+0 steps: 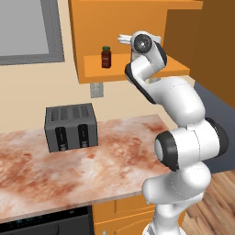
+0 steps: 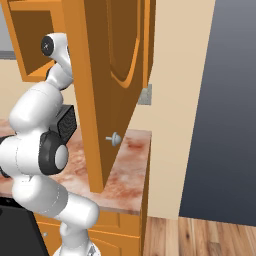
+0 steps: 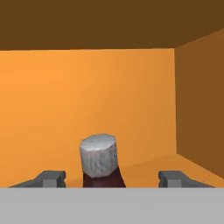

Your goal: Collect the paprika, ketchup, and shaker from the cabinet and place them next to the stove.

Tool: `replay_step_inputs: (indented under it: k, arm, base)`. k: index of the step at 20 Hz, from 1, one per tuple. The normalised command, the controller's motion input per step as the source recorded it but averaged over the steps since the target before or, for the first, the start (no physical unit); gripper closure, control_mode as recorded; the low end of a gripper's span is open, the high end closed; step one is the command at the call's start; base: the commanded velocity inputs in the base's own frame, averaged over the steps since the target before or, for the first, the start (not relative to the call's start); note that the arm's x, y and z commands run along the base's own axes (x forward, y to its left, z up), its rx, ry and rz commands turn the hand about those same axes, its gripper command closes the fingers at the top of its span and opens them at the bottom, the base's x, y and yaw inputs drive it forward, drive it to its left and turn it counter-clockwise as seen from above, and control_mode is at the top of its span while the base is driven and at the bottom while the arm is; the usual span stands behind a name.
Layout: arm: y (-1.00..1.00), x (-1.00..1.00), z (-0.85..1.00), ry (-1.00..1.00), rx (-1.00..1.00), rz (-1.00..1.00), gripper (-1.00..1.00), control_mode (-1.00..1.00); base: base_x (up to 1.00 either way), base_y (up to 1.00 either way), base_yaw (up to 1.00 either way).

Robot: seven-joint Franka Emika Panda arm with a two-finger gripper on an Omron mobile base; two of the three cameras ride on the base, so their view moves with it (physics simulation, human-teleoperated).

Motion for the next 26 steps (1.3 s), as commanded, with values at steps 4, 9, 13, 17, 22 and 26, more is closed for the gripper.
replay_step_inputs:
  k: [4,9,13,17,22,26]
  arm:
    - [0.00,0.05,-0.03,0.00,0.00,0.00,1.00,-1.00]
    - [0.00,0.00,0.00,0.00,0.00,0.00,1.00,-1.00]
    - [0.00,0.00,0.00,0.00,0.00,0.00,1.00,-1.00]
    - [-0.04,-0.06,0.00,0.00,0.00,0.00,1.00,-1.00]
    - [-0.02,-0.08,-0.01,0.00,0.00,0.00,1.00,-1.00]
    - [-0.09,-0.22,0.00,0.00,0.00,0.00,1.00,-1.00]
  base:
    - [0.00,0.00,0.00]
    - [0.00,0.00,0.00]
    - [0.00,0.00,0.00]
    - [0.00,0.00,0.00]
    - [0.00,0.00,0.00]
    - [0.00,0.00,0.00]
